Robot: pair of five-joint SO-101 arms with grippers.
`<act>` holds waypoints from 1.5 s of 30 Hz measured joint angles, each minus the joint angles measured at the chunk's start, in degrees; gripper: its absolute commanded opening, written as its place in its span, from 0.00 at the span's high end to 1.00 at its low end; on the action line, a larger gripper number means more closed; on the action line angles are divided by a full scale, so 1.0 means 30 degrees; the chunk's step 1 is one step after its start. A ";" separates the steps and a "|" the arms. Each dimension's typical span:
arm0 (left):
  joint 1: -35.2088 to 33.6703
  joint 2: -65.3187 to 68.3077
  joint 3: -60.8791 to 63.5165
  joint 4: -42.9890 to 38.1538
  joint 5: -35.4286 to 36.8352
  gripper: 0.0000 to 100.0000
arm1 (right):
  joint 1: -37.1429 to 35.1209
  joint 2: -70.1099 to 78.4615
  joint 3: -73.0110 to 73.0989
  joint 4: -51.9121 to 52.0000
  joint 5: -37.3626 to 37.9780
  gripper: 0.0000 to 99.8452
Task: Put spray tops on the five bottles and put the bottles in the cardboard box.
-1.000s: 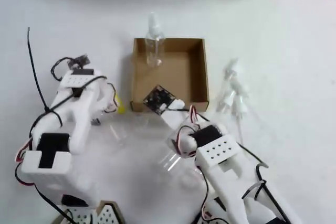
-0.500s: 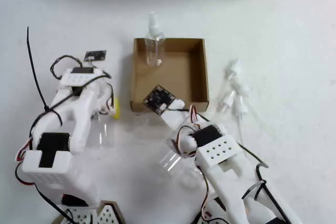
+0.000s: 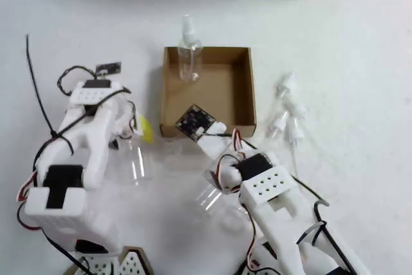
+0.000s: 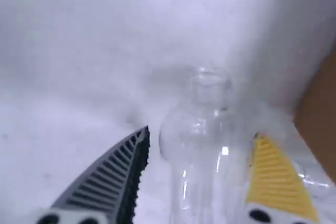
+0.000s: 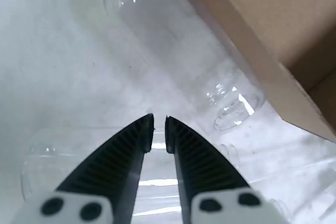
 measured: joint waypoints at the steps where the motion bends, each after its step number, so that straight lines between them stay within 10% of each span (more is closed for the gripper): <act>1: -0.0117 -0.0352 0.0000 0.0000 0.0000 0.70 | 0.0000 0.0000 0.0000 0.0000 0.0000 0.98; 45: 0.0674 -0.0996 0.0996 -0.0967 0.2491 0.70 | 0.0000 0.0000 0.0000 0.0000 0.0000 0.98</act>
